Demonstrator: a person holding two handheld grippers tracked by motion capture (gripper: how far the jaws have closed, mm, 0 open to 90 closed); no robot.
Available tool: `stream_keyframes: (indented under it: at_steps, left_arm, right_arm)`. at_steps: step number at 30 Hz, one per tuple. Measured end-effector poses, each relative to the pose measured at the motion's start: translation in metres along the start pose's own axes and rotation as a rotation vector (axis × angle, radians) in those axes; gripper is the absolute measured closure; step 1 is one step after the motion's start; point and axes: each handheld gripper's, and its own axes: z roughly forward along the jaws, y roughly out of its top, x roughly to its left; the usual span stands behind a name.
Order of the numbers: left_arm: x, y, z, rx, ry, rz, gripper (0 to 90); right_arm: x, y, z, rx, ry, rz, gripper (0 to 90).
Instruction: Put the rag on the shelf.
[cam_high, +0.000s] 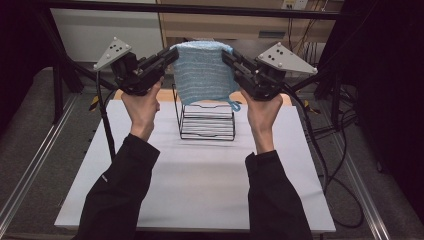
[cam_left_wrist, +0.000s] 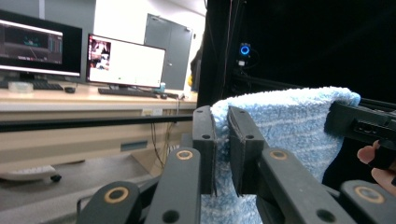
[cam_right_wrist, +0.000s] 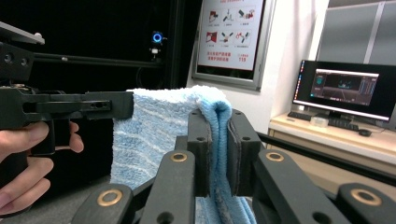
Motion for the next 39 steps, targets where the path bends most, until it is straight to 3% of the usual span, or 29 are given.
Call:
stream_keyframes:
  at_steps: [12,29,39]
  left_arm:
    - [0.006,0.016,0.012,-0.027,0.011,0.002,82.1]
    - [0.016,0.036,0.032,-0.056,0.053,0.047,82.1]
    - [0.029,0.032,0.043,-0.050,0.090,0.054,82.0]
  right_arm:
    - [-0.010,0.017,0.014,-0.012,-0.007,-0.028,81.9]
    - [-0.036,0.032,0.041,-0.017,0.005,-0.015,81.6]
    - [-0.046,0.026,0.060,-0.009,0.004,0.001,81.7]
